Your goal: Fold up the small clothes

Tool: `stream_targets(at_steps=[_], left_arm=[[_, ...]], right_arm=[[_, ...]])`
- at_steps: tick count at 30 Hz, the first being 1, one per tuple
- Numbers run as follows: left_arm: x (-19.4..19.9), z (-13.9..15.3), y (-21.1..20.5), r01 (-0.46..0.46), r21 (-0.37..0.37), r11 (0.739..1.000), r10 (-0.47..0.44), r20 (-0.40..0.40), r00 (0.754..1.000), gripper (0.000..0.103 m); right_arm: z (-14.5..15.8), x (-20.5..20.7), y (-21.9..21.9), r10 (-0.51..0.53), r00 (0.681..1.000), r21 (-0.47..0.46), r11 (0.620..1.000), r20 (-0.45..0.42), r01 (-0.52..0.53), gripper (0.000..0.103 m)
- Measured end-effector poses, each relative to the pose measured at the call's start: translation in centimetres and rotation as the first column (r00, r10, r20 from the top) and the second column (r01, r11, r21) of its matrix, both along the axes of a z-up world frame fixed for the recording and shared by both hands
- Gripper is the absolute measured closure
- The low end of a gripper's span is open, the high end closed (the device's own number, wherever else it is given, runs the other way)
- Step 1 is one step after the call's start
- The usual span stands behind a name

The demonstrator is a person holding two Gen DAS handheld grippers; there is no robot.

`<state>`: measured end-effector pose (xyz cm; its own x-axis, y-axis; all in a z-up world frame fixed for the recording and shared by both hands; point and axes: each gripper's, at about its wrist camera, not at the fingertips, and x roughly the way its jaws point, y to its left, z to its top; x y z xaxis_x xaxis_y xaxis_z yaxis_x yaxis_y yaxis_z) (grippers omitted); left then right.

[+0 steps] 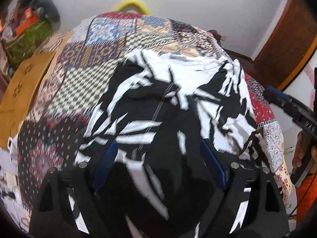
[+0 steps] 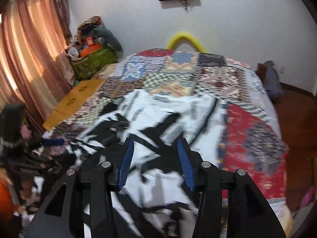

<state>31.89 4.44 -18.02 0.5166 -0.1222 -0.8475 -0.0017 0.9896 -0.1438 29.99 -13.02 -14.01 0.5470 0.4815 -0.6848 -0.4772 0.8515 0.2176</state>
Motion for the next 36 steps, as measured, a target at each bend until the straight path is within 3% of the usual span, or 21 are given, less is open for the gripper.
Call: stream_targets(at_steps=[8, 11, 16, 17, 18, 19, 21, 23, 28, 31, 33, 36], left_arm=[[4.8, -1.4, -4.2, 0.066, 0.024, 0.998, -0.065, -0.032, 0.997, 0.018], [6.5, -2.8, -5.2, 0.073, 0.019, 0.997, -0.072, -0.063, 0.995, 0.018], [8.8, -4.7, -6.6, 0.098, 0.072, 0.993, -0.092, -0.086, 0.992, 0.018], [9.1, -5.0, -6.7, 0.100, 0.082, 0.992, -0.093, -0.087, 0.992, 0.018], [9.6, -5.3, -6.9, 0.102, 0.100, 0.990, -0.093, -0.087, 0.992, 0.018], [10.0, -5.7, -7.1, 0.103, 0.114, 0.988, -0.093, -0.090, 0.992, 0.018], [10.7, -6.2, -7.2, 0.100, 0.136, 0.986, -0.088, -0.092, 0.992, 0.018], [11.3, -6.6, -7.1, 0.091, 0.151, 0.984, -0.079, -0.085, 0.993, 0.018], [12.3, -6.7, -6.4, 0.053, 0.159, 0.986, -0.040, -0.082, 0.996, 0.018], [11.9, -6.2, -5.9, 0.049, 0.140, 0.989, -0.037, -0.084, 0.996, 0.018], [11.1, -5.6, -5.6, 0.050, 0.132, 0.990, -0.040, -0.075, 0.996, 0.018], [9.5, -4.9, -5.2, 0.058, 0.107, 0.993, -0.051, -0.072, 0.996, 0.018]], right_arm=[[-4.0, 2.5, -3.6, -0.071, 0.992, -0.031, 0.997, -0.100, 0.069, 0.060], [-4.6, 4.2, -3.5, -0.073, 0.993, -0.018, 0.997, -0.097, 0.071, 0.060], [-5.3, 8.8, -2.5, -0.087, 0.992, 0.000, 0.996, -0.089, 0.088, 0.061], [-5.5, 9.4, -2.5, -0.087, 0.992, 0.006, 0.996, -0.096, 0.088, 0.065], [-5.8, 10.2, -2.3, -0.084, 0.992, 0.010, 0.996, -0.098, 0.085, 0.082], [-6.0, 10.6, -2.3, -0.080, 0.991, 0.006, 0.997, -0.103, 0.081, 0.090], [-6.6, 11.6, -1.9, -0.071, 0.990, -0.004, 0.997, -0.123, 0.071, 0.094], [-6.6, 12.0, -1.7, -0.087, 0.993, -0.048, 0.995, -0.077, 0.084, 0.095], [-6.1, 12.5, -2.1, -0.147, 0.987, -0.066, 0.987, -0.064, 0.143, 0.094], [-4.5, 10.5, -2.6, -0.135, 0.990, -0.042, 0.990, -0.043, 0.133, 0.088], [-3.8, 9.3, -2.8, -0.117, 0.993, -0.028, 0.993, -0.035, 0.116, 0.070], [-3.1, 6.7, -2.8, -0.071, 0.997, -0.019, 0.997, -0.019, 0.071, 0.062]])
